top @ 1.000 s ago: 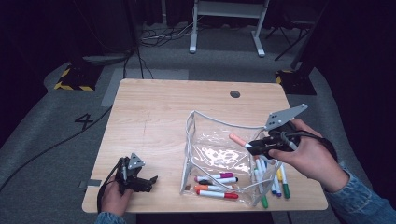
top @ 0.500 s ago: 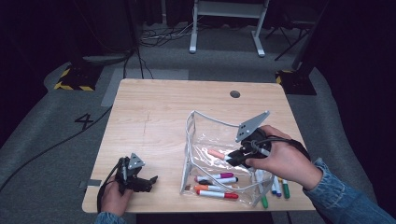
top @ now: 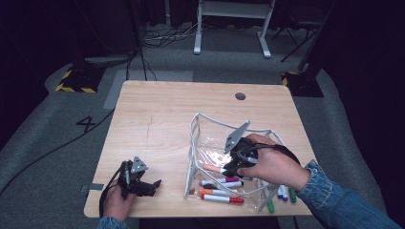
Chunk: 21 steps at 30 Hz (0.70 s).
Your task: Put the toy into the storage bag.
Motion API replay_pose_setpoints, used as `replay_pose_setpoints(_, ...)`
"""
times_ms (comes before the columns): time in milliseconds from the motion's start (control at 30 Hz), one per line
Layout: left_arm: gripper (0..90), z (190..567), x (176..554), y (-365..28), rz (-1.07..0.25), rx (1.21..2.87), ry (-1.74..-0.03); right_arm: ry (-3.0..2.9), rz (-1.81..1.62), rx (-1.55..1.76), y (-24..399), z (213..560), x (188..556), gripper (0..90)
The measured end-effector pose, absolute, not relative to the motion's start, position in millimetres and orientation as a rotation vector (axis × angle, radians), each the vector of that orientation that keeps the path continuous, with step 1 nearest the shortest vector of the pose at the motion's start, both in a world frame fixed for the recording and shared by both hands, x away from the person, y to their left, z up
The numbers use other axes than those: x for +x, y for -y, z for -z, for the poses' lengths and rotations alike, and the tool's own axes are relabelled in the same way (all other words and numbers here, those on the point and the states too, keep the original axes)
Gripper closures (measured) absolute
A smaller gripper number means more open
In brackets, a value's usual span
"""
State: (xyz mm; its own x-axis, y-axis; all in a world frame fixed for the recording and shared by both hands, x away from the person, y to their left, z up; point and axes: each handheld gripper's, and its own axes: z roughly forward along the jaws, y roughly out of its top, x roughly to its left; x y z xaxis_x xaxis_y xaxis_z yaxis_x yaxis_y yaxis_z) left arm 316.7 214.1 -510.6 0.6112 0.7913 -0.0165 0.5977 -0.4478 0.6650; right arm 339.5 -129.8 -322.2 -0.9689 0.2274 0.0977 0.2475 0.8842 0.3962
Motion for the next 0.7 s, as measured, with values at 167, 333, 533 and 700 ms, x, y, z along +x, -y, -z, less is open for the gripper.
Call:
replay_pose_setpoints(167,0.0,510.6,316.7,-214.1,-0.394,2.199,-1.088,2.987,0.581,-0.360,120.3,334.0,339.0,77.2)
replay_pose_setpoints(333,0.0,510.6,316.8,-214.1,-0.394,2.199,-1.088,2.973,0.536,-0.337,112.8,347.5,338.7,77.2)
replay_pose_setpoints(533,0.0,510.6,316.7,-214.1,-0.394,2.199,-1.088,2.963,0.475,-0.319,105.7,363.8,338.7,77.2)
replay_pose_setpoints(700,0.0,510.6,316.7,-214.1,-0.394,2.199,-1.088,2.957,0.441,-0.331,103.1,371.6,340.8,77.2)
